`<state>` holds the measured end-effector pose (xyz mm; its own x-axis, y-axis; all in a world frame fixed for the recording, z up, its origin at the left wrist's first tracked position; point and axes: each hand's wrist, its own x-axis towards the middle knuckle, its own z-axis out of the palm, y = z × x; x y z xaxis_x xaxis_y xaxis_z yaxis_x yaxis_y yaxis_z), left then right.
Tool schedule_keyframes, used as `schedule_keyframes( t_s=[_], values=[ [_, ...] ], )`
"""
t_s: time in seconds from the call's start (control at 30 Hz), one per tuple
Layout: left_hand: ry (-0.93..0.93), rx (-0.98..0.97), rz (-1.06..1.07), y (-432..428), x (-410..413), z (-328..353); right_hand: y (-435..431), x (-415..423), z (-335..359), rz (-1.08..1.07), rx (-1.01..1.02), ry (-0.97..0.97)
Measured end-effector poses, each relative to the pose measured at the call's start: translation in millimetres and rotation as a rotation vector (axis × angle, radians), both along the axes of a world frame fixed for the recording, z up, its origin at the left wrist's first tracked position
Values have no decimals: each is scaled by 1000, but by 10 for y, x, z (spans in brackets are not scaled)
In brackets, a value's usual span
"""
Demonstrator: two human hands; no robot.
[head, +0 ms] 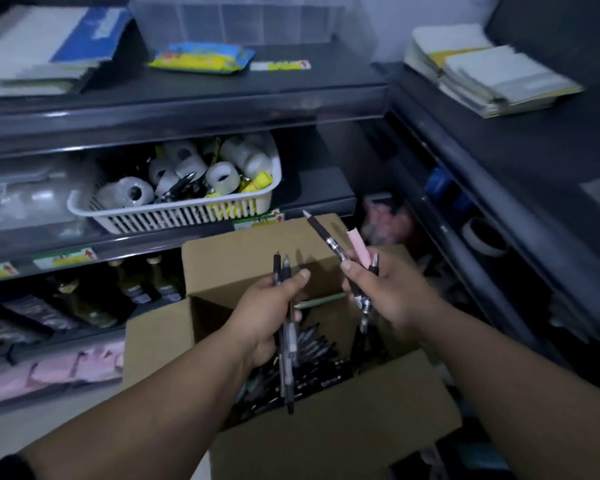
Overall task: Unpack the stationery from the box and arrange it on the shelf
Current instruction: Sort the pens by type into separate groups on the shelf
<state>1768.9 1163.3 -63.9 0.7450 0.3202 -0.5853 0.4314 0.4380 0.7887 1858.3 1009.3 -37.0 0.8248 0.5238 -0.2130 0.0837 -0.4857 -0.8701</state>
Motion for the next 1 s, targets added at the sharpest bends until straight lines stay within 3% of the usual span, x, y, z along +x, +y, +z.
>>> schedule_keyframes(
  t_s=[0.1, 0.23, 0.4, 0.5, 0.83, 1.0],
  values=[
    [5, -127, -54, -246, 9, 179, -270, -189, 178, -183, 131, 187],
    [-65, -85, -136, -719, -44, 448, -779, -536, 356, -352, 229, 321],
    [-192, 105, -246, -1608, -304, 757, -1681, -1168, 504, -426, 269, 308],
    [-279, 87, -381, -2314, -702, 909, -2267, -1738, 587, -567, 317, 264],
    [-485, 138, -1016, -4763, -2718, 1108, -4547, -4103, 864, -1245, 605, 115],
    [-593, 204, -1390, -5787, -3666, 1213, -5403, -5203, 1100, -1558, 881, 1]
  ],
)
